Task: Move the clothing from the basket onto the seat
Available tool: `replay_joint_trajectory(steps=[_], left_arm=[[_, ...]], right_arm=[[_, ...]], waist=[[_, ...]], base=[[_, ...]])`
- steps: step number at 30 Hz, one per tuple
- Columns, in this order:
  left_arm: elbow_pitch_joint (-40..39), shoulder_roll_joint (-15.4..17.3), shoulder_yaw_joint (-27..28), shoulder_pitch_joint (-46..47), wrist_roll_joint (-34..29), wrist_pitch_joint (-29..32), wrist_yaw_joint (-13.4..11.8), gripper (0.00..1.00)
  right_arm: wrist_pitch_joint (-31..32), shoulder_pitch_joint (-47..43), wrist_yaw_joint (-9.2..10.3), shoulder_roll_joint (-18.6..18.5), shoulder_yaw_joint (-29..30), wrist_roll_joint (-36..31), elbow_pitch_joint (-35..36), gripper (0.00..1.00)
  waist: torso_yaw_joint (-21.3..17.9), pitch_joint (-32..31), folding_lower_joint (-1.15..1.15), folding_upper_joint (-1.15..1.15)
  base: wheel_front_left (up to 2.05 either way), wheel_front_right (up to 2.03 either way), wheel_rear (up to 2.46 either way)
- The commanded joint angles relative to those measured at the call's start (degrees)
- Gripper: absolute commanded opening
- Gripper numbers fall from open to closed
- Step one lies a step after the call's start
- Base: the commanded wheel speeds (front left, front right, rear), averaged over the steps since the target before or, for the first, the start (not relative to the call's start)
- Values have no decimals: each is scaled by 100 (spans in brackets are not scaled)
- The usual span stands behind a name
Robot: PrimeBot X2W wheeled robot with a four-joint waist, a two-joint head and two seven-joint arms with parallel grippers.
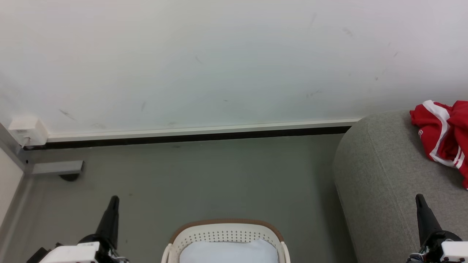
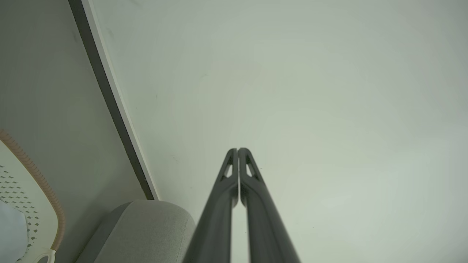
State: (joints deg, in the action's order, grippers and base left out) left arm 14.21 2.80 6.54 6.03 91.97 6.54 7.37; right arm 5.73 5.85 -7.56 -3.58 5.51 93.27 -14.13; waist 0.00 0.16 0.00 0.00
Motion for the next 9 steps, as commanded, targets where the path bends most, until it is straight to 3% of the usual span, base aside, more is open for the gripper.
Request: replay_joint_trajectory(steps=[1, 9], left_arm=[[-18, 11, 16, 55, 76, 24, 25, 0], [-19, 11, 15, 55, 76, 24, 26, 0]], right_arm=[[19, 66, 14, -9, 13, -7, 24, 0], [16, 68, 14, 0, 22, -21, 23, 0]], waist=[[0, 0, 0, 0], [0, 0, 0, 0]], base=[[0, 0, 0], [0, 0, 0]])
